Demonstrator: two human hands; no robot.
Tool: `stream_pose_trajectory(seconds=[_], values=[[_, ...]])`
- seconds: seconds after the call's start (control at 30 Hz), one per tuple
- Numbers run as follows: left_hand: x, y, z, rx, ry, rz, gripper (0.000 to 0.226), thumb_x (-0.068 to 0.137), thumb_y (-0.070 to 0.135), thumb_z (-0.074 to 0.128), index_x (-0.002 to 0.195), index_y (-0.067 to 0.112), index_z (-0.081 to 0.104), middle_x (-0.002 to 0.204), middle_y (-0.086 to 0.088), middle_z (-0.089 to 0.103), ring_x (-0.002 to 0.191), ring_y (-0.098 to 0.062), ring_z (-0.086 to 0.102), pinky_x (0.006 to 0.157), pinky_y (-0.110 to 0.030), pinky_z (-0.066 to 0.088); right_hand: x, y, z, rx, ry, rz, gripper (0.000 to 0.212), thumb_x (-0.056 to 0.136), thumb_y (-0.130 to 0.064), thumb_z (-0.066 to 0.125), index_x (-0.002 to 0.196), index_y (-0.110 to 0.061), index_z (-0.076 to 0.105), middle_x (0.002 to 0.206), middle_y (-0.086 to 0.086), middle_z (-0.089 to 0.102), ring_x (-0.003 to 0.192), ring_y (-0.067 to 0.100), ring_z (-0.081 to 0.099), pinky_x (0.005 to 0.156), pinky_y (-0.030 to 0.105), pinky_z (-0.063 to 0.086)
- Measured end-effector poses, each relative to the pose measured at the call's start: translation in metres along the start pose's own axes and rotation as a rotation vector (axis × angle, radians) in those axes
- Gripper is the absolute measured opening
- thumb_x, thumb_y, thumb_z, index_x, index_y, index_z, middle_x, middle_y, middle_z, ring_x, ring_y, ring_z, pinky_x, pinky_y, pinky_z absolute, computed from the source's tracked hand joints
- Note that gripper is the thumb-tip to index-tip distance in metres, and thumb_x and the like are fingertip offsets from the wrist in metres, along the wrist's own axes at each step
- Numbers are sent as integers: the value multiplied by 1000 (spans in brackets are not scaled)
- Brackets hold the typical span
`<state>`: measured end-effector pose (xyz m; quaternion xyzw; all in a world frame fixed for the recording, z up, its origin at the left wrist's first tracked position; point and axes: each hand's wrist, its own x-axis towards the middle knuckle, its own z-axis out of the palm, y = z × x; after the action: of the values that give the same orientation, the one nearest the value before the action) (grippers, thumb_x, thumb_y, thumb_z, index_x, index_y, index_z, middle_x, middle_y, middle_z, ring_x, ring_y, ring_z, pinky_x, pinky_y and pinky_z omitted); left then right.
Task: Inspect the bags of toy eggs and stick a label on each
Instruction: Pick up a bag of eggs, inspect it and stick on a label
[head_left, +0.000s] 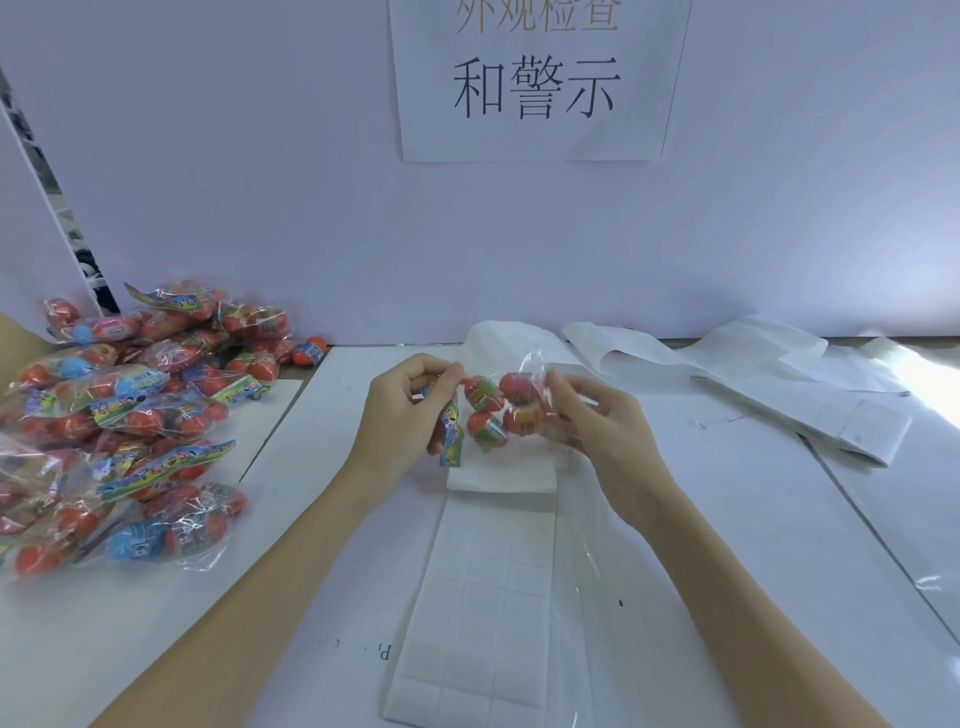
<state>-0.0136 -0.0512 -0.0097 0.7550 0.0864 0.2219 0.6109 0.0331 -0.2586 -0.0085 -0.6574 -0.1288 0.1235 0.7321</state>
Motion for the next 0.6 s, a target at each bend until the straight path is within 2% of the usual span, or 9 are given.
stream_pose_trajectory(seconds=[0.07, 0.13, 0.2, 0.27, 0.37, 0.43, 0.5, 0.6], values=[[-1, -1, 2, 16, -2, -6, 13, 103, 26, 65, 94, 20, 72, 82, 1, 73, 57, -22, 62, 41, -25, 48, 0, 3, 1, 0, -7, 32, 29, 101, -32, 68, 114, -8, 77, 96, 11, 81, 90, 20, 78, 83, 23, 58], [-2, 0, 5, 12, -26, -10, 14, 104, 24, 63, 94, 19, 71, 79, 5, 72, 51, -19, 58, 40, -25, 46, 1, 4, 0, 35, 10, 30, 26, 100, -31, 69, 109, -8, 79, 96, 12, 80, 87, 21, 76, 86, 28, 56], [-3, 1, 4, 12, -64, 21, 18, 105, 26, 62, 93, 15, 70, 73, 8, 68, 44, -16, 51, 42, -24, 44, 2, 2, 0, 72, 62, 6, 25, 102, -29, 67, 104, -8, 79, 93, 15, 80, 80, 19, 73, 79, 25, 56], [-4, 1, 3, 108, -80, 121, 25, 105, 31, 62, 86, 16, 69, 70, 10, 64, 47, -12, 48, 49, -20, 42, 2, 3, 0, 30, 131, -54, 23, 104, -26, 64, 96, -8, 77, 85, 13, 78, 71, 17, 70, 71, 21, 55], [-7, 1, 5, 224, -16, 211, 25, 102, 39, 64, 86, 22, 71, 83, 6, 70, 61, -12, 52, 62, -18, 43, 2, 3, 0, -125, 147, -174, 23, 104, -20, 64, 88, -6, 73, 65, 4, 69, 56, 13, 65, 64, 17, 50], [-7, 3, 6, 146, -9, 171, 24, 101, 41, 64, 93, 21, 75, 93, 9, 73, 77, -13, 60, 69, -21, 48, 1, 2, 2, -163, 88, -238, 21, 103, -17, 66, 86, -5, 72, 65, 10, 65, 58, 15, 64, 65, 20, 50], [-7, 7, 6, 69, -97, 117, 25, 99, 44, 62, 100, 26, 79, 97, 15, 73, 89, -10, 63, 76, -18, 48, -1, 0, 7, -192, 24, -297, 21, 102, -16, 67, 85, -7, 74, 72, 17, 67, 64, 15, 62, 68, 23, 51], [-8, 8, 3, 147, -181, 146, 15, 95, 45, 67, 100, 37, 79, 99, 21, 73, 92, -3, 53, 83, -13, 39, -2, -1, 10, -221, -10, -319, 22, 103, -19, 65, 86, -13, 78, 78, 9, 73, 72, 15, 67, 74, 24, 53]])
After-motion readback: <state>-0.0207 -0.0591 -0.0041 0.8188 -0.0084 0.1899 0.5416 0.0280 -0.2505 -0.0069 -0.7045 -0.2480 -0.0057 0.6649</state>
